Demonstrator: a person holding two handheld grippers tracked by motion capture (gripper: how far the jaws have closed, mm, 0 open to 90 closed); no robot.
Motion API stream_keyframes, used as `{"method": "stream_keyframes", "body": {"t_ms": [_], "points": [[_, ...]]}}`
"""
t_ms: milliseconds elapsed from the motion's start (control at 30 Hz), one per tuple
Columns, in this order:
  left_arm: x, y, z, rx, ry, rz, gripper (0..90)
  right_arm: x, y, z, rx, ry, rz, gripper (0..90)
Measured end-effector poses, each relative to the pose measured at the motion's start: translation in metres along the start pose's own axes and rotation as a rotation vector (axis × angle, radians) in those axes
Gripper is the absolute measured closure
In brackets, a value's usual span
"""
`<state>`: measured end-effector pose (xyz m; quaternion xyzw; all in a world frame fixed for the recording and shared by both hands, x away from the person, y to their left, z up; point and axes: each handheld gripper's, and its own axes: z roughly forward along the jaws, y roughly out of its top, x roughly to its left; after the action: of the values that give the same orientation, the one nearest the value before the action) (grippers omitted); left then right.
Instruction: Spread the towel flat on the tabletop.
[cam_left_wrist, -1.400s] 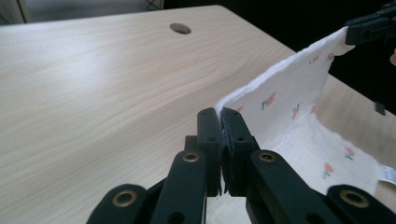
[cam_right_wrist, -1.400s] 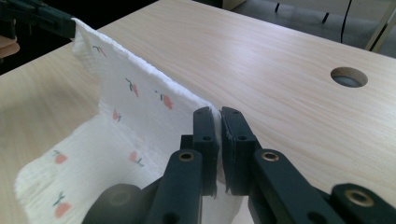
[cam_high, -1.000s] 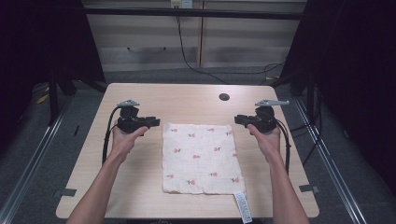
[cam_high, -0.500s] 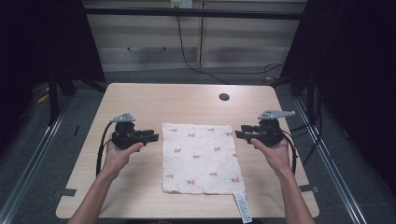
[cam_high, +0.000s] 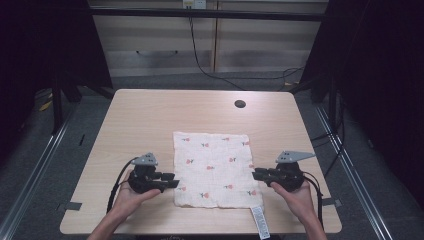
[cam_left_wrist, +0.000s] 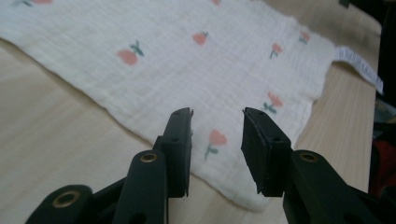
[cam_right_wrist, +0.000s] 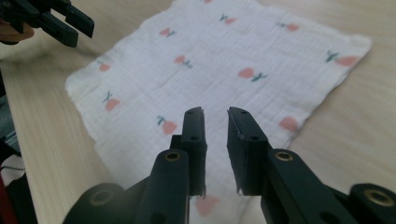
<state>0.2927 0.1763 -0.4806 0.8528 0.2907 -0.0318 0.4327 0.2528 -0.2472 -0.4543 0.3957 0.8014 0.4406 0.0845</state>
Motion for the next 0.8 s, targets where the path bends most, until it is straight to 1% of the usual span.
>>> {"method": "stream_keyframes", "body": {"t_ms": [33,67,100,133,167,200,267,300,400,467,533,600,633,700,767,800], "points": [[0.000,0.000,0.000,0.000,0.000,0.000,63.9,0.003,-0.004,0.003,0.014,0.007,0.000,77.8],[-0.004,-0.004,0.007,0.031,-0.014,0.021,64.1,0.005,-0.008,0.006,0.025,0.010,0.001,78.3],[-0.004,-0.004,0.007,0.031,-0.014,0.021,64.2,0.006,-0.011,0.009,0.032,0.014,0.001,78.3],[-0.007,-0.007,0.013,0.050,-0.017,0.042,64.5,0.006,-0.014,0.012,0.041,0.016,0.003,78.3],[-0.007,-0.007,0.013,0.050,-0.017,0.042,65.1,0.006,-0.014,0.012,0.041,0.016,0.003,78.3],[-0.008,-0.009,0.017,0.069,-0.014,0.056,65.5,0.006,-0.018,0.015,0.052,0.022,0.014,78.3],[-0.008,-0.010,0.018,0.078,-0.018,0.056,65.5,0.006,-0.022,0.019,0.060,0.023,0.023,78.3],[-0.007,-0.012,0.020,0.067,-0.027,0.060,65.7,0.006,-0.024,0.020,0.066,0.022,0.032,78.3],[-0.007,-0.013,0.019,0.071,-0.021,0.063,66.0,0.007,-0.028,0.024,0.082,0.019,0.033,78.0],[-0.008,-0.015,0.018,0.060,-0.009,0.071,66.0,0.007,-0.030,0.026,0.094,0.012,0.028,78.0],[-0.009,-0.016,0.017,0.059,-0.002,0.075,66.9,0.007,-0.030,0.026,0.100,0.010,0.036,78.0],[-0.006,-0.018,0.015,0.054,0.003,0.077,67.7,0.009,-0.034,0.030,0.131,0.003,0.026,78.0],[-0.006,-0.018,0.015,0.052,0.001,0.076,68.6,0.011,-0.036,0.032,0.150,-0.005,0.011,78.1],[-0.006,-0.020,0.013,0.051,0.014,0.088,69.3,0.012,-0.037,0.032,0.150,0.000,0.010,78.0],[-0.007,-0.021,0.013,0.046,0.015,0.090,69.3,0.012,-0.037,0.032,0.147,-0.002,0.013,78.1],[-0.006,-0.022,0.011,0.045,0.019,0.090,69.4,0.013,-0.039,0.032,0.139,0.005,0.019,78.3]]}}
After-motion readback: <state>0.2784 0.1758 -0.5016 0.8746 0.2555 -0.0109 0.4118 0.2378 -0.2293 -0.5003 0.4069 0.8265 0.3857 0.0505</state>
